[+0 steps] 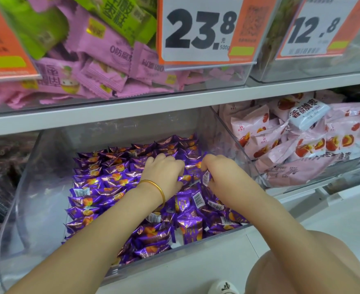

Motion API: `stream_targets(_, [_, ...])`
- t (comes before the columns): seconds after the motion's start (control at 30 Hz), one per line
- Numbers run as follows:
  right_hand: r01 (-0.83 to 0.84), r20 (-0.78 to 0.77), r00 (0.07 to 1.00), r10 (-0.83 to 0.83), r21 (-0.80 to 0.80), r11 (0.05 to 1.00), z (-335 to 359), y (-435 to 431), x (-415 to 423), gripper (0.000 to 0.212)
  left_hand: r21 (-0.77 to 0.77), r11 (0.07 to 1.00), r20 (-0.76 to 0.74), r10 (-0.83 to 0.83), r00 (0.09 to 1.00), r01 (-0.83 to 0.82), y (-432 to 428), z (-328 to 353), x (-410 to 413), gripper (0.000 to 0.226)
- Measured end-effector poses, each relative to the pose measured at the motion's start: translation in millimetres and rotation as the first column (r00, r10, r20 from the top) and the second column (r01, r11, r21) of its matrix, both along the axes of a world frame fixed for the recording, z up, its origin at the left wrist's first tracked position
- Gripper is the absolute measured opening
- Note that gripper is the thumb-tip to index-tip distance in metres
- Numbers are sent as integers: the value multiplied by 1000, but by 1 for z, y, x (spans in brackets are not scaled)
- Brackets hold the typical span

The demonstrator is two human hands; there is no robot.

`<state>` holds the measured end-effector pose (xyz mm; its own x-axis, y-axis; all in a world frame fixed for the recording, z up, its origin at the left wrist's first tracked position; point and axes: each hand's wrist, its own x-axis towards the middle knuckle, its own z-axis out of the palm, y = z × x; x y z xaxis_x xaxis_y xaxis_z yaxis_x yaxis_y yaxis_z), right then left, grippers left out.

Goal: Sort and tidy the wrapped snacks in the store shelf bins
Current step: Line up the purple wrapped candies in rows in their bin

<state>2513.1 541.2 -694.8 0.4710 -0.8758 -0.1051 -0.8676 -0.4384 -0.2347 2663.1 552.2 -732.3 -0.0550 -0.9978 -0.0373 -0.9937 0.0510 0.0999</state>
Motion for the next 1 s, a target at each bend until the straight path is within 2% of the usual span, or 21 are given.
stream_targets(0.17, [53,-10,998,-55,-179,983,0,1,7,30,-21,999,77,39,996,-38,0,1,-3,20])
stream_targets(0.37, [131,-85,986,-141,-117,985,-9,-9,21,32,7,997,94,75,993,-76,0,2,-4,25])
stream_targets(0.53, [131,-159,977,-142,-81,988,-13,-15,28,31,28,999,-127,39,991,-36,-3,4,-5,39])
stream_targets(0.63, [124,-130,982,-135,-90,988,-13,-14,27,33,-2,1000,-66,-6,998,6,-8,1,-14,42])
stream_targets(0.73, [90,-97,990,-101,-111,990,-11,-3,16,33,-34,999,-43,-14,999,13,-12,-3,-21,35])
stream_targets(0.87, [-19,-127,992,23,29,999,2,11,-3,29,-91,996,16,-21,1000,22,-19,-3,-24,31])
stream_targets(0.93, [-47,-99,993,62,148,988,10,14,-7,25,-116,993,43,-20,999,24,-22,-4,-26,34])
stream_targets(1.0, [-57,-56,996,69,192,980,14,14,-8,21,-135,990,32,-26,999,30,-22,-5,-27,39])
